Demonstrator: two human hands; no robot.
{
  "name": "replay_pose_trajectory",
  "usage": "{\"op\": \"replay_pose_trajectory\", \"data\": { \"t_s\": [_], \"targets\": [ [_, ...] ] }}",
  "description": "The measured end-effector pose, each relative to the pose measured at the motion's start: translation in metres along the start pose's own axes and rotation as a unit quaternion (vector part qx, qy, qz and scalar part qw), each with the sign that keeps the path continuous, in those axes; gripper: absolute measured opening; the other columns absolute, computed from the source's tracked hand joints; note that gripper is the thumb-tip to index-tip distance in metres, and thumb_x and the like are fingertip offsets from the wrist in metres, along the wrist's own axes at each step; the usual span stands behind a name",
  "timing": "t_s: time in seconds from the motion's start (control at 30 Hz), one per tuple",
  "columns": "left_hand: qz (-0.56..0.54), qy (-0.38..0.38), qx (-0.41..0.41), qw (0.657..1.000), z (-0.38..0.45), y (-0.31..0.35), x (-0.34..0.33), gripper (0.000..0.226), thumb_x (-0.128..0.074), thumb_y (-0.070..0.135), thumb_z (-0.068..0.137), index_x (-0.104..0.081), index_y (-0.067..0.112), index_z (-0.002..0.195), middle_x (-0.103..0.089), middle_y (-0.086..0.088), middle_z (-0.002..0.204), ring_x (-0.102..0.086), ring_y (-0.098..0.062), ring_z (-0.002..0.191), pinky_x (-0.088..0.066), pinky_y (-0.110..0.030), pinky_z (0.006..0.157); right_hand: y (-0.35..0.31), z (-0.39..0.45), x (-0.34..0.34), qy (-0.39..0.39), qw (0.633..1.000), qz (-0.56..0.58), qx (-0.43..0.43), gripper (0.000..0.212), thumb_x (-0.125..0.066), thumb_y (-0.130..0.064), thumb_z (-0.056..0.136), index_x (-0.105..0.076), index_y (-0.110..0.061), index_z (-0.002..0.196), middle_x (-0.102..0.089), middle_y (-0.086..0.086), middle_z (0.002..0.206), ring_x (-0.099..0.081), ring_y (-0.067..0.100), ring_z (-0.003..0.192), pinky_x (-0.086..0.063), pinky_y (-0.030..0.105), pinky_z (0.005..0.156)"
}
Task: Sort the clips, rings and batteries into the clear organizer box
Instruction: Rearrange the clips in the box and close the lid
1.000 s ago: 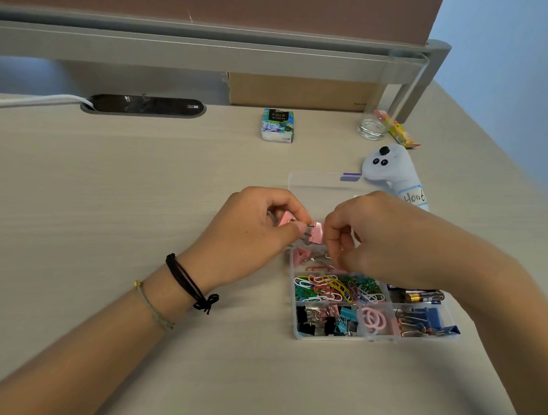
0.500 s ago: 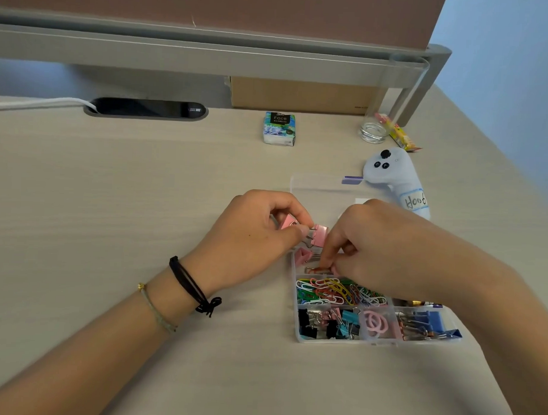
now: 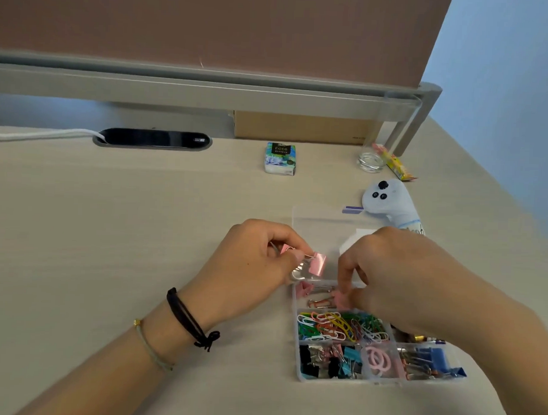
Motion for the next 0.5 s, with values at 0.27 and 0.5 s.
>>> {"op": "replay_pose_trajectory", "data": {
  "t_s": [0.27,0.5],
  "targets": [
    [-0.102,-0.022,0.084,0.991,-0.003,0.004,0.014,0.02,-0.059,0.002,0.096,-0.076,0.012,0.093,-0.069,-0.017,0.076,-0.063,-0.009,0.055,-0.042,-0.016,0.048,-0.01,-0.004,-0.004,0.028,0.999,0.042,0.004,0.009,-0.065,-0.038,0.086,-0.071,-0.037,0.092,-0.06,-0.014,0.08,-0.052,0.006,0.075,-0.046,0.026,0.068],
    [-0.342,0.019,0.261,0.903,-0.025,-0.018,0.021,0.026,-0.032,0.0,0.084,-0.048,0.011,0.068,-0.044,-0.005,0.061,-0.034,-0.014,0.044,-0.02,-0.016,0.035,-0.027,-0.002,-0.008,0.099,0.993,0.035,0.043,0.017,-0.063,-0.045,0.087,-0.061,-0.034,0.099,-0.047,-0.015,0.073,-0.054,0.013,0.083,-0.039,0.032,0.067]
  ]
}}
Point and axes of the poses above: each hand's wrist, its own z-axis towards the middle knuckle, its own x-axis out of the back of the hand, y = z × x, the point moved 4 cm from there along z, towards the middle knuckle
